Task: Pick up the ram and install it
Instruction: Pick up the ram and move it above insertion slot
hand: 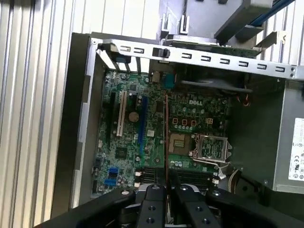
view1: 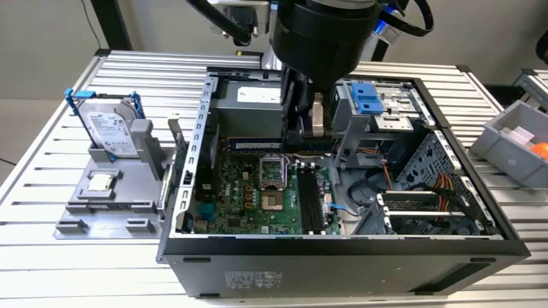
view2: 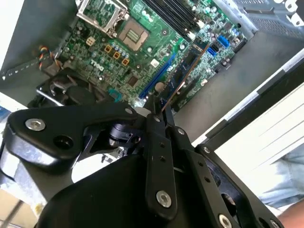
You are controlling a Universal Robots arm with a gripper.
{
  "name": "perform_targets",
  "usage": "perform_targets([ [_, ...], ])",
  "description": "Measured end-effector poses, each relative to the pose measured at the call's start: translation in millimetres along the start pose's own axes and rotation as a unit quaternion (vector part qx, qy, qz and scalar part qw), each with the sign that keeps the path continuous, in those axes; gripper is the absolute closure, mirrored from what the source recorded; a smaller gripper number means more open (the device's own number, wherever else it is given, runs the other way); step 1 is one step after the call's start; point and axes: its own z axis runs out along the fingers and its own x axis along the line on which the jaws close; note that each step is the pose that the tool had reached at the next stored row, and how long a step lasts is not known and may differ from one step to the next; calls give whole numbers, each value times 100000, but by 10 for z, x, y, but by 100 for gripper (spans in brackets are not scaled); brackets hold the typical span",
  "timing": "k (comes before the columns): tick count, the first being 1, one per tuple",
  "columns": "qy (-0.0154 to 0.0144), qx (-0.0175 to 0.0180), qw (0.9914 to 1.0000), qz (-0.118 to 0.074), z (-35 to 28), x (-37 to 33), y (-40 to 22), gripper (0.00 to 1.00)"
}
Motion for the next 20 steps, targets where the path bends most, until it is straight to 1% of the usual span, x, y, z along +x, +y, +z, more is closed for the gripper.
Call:
perform_targets([
  [2,-103,72,99984,1794,2,0,0,100],
  [3,-157,110,99962,2740,3,0,0,100],
  [6,-291,214,99864,5210,5,0,-6,100],
  [9,-278,208,99862,5247,-3,7,-134,100],
  [20,-274,126,99862,5251,-33,34,-635,100],
])
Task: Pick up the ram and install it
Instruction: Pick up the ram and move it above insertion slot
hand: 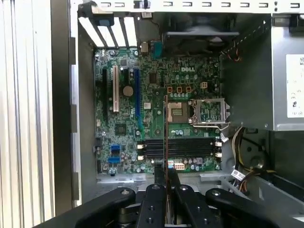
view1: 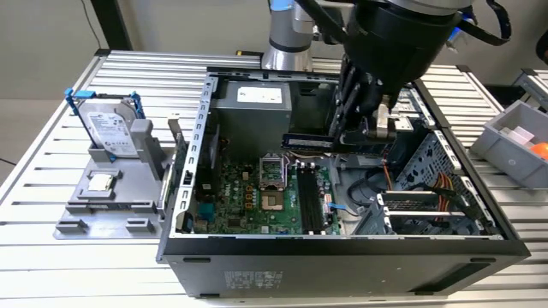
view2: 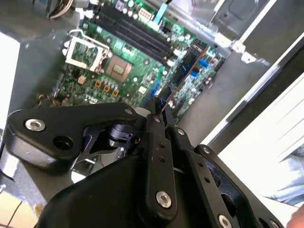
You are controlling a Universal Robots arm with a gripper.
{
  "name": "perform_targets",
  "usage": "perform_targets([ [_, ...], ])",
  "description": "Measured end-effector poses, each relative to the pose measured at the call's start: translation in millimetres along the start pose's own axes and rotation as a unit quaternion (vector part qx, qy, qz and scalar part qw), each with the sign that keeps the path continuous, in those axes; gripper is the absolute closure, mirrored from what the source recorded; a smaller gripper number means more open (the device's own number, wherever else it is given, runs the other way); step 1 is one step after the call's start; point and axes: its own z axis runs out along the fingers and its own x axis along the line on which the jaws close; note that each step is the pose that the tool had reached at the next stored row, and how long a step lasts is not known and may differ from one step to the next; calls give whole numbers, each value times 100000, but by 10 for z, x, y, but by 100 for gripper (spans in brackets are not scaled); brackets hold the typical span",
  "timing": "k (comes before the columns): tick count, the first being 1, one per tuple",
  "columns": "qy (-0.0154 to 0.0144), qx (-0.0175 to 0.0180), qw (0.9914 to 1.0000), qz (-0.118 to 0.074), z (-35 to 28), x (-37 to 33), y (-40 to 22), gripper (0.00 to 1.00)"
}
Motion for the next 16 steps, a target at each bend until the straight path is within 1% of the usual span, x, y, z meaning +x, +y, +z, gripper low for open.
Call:
perform_targets([
  [5,-8,-50,100000,5,-12,-11,-228,100],
  [6,0,-57,100000,4,-13,-12,-246,100],
  [8,-3,-61,100000,8,-13,-14,-250,100],
  [9,7,-65,100000,18,-13,-37,-249,100],
  [16,6,-64,100000,3,13,-356,-239,100],
])
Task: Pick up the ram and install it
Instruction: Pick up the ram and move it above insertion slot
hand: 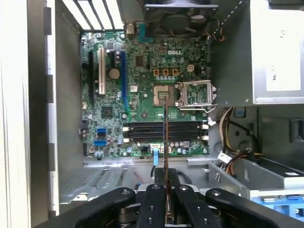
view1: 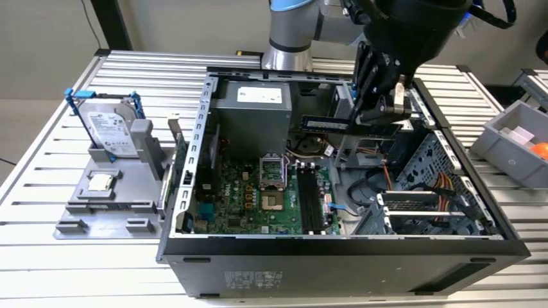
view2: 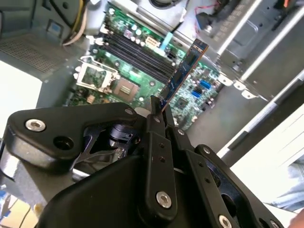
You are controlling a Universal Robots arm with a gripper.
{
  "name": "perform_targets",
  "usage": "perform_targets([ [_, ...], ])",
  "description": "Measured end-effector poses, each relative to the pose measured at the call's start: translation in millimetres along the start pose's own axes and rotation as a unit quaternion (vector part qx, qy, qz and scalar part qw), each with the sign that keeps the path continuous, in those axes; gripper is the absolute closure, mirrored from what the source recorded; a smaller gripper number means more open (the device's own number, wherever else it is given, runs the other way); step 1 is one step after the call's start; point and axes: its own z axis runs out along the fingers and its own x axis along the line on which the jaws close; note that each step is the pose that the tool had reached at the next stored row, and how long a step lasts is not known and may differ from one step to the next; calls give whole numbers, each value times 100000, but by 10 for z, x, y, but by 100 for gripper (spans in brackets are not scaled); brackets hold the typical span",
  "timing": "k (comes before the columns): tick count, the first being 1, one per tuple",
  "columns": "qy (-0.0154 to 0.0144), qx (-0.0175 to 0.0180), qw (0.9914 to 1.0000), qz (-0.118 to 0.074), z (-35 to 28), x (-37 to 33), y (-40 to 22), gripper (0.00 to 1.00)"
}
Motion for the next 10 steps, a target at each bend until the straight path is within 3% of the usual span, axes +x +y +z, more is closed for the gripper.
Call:
perform_targets([
  [3,2,-2,100000,3,12,-130,0,100],
  [10,93,-57,99992,-1286,31,-212,-31,100],
])
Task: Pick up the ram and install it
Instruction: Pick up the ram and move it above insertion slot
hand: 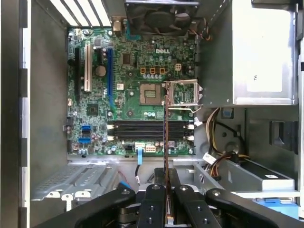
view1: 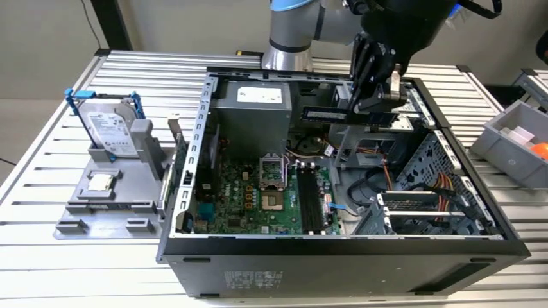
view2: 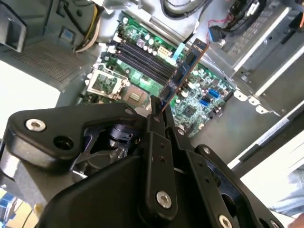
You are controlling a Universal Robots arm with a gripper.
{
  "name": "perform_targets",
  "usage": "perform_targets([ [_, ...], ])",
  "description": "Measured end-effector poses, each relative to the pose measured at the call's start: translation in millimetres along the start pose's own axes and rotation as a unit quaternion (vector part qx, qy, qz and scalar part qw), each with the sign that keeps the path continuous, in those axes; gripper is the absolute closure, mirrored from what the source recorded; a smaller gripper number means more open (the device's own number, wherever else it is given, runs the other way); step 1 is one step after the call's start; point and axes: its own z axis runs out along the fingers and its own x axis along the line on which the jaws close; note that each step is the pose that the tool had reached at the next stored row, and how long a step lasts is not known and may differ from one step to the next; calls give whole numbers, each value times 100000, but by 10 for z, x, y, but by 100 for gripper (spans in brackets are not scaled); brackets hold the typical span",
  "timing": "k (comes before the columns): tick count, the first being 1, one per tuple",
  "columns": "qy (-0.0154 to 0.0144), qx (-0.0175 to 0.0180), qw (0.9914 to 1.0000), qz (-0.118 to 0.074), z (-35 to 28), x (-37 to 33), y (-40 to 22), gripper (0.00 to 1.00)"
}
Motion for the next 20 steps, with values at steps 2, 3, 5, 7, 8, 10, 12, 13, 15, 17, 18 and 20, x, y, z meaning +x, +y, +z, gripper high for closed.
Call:
perform_targets([
  [2,-52,23,99999,436,5,-8,-7,100],
  [3,-59,33,99997,708,8,-14,-8,100],
  [5,-98,59,99991,1366,14,-22,-10,100],
  [7,-118,70,99987,1620,14,-22,-11,100],
  [8,-121,71,99986,1672,14,-22,-10,100],
  [10,-131,77,99984,1772,14,-22,-10,100],
  [12,-136,82,99982,1880,14,-22,-10,100],
  [13,-139,83,99981,1935,14,-23,-10,100],
  [15,-143,88,99979,2033,14,-22,-10,100],
  [17,-148,92,99977,2138,14,-23,-10,100],
  [18,-150,93,99976,2191,14,-23,-10,100],
  [20,-157,99,99973,2295,14,-22,-10,100],
])
